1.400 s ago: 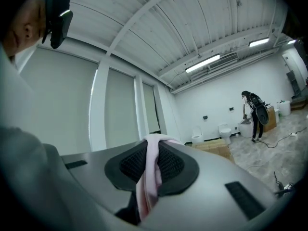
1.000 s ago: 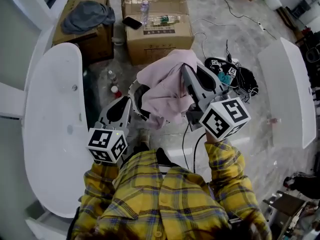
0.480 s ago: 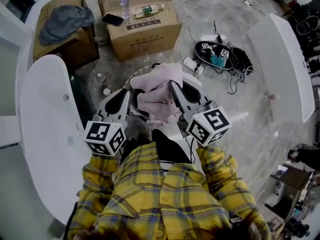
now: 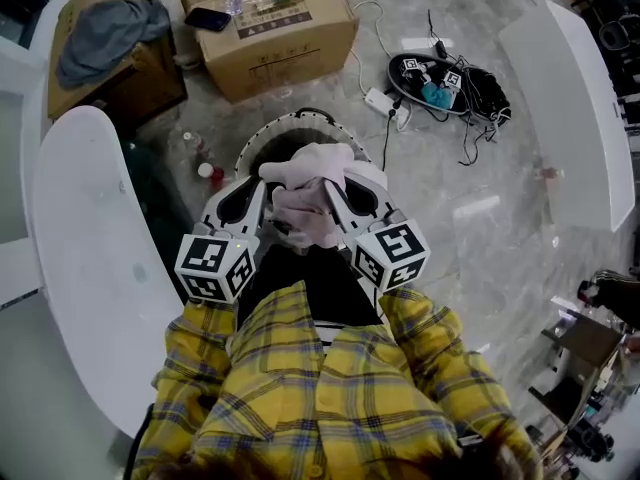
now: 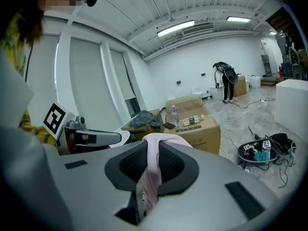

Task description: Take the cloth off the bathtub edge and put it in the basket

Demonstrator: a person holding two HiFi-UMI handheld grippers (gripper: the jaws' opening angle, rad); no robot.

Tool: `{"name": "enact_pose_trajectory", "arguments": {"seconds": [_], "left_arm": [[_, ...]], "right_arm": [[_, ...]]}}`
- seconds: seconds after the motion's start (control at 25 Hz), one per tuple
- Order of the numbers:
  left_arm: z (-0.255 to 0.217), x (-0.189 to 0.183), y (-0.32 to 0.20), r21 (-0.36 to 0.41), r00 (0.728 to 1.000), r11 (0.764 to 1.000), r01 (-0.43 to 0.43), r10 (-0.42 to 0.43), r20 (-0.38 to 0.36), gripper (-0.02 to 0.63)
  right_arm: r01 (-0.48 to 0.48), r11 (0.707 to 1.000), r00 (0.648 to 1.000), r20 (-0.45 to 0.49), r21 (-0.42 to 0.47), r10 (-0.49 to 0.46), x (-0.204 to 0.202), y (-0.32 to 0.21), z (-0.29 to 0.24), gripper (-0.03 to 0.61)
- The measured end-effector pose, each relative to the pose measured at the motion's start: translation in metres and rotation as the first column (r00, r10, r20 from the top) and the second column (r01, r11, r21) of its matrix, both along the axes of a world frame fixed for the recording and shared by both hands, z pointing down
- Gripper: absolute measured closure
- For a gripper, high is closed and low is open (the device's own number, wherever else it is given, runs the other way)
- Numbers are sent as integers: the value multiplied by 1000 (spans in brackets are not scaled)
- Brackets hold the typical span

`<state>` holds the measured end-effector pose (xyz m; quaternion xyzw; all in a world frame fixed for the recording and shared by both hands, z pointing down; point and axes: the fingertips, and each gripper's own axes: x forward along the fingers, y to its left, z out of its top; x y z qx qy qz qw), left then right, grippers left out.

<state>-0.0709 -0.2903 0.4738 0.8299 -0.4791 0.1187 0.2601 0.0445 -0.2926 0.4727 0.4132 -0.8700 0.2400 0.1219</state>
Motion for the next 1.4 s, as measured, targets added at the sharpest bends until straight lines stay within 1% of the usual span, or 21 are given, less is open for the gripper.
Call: {"name": "enact_pose_trajectory", "arguments": {"seconds": [0.08,0.28,0.44,0.72,0.96,1.04,1.12,1.16,1.2,1.24,1.32,1.4], "left_arm": [[14,5,0,-21,1000,1000,2,-2,9,580],[54,16,6,-104,1000,995,3,-1,17,580],[82,19,8,-159,999,986,38,-34,30,580],[124,24,12,-238,996,967,86,-83,25,580],[158,25,17,-292,995,951,101,-95,35,580],[168,24,19,-306,995,946,104,-95,42,580],[178,24,21,-319,994,942,106,-93,54,580],[182,23,22,-325,994,940,106,-92,60,580],[185,23,24,-332,994,937,107,-90,65,580],[188,23,26,-338,994,935,107,-89,68,580],[192,22,29,-346,994,932,106,-87,69,580],[195,20,32,-352,994,930,104,-85,69,580]], "right_arm": [[18,1000,1000,-15,-25,-19,2,0,18,517],[39,993,999,-30,-112,-43,6,-1,65,517],[73,980,996,-39,-186,-82,7,3,100,517],[140,951,984,-65,-275,-163,0,9,154,517],[201,927,962,-115,-318,-248,-8,15,193,515],[209,917,949,-154,-339,-274,-9,20,207,513],[203,909,931,-215,-365,-294,-8,26,220,506],[196,908,924,-240,-371,-298,-7,28,225,494],[189,911,921,-256,-367,-294,-6,30,226,480],[185,918,921,-263,-350,-286,-5,31,225,480],[198,930,923,-262,-309,-284,-7,30,219,480],[220,926,922,-243,-308,-300,-14,33,217,480]]}}
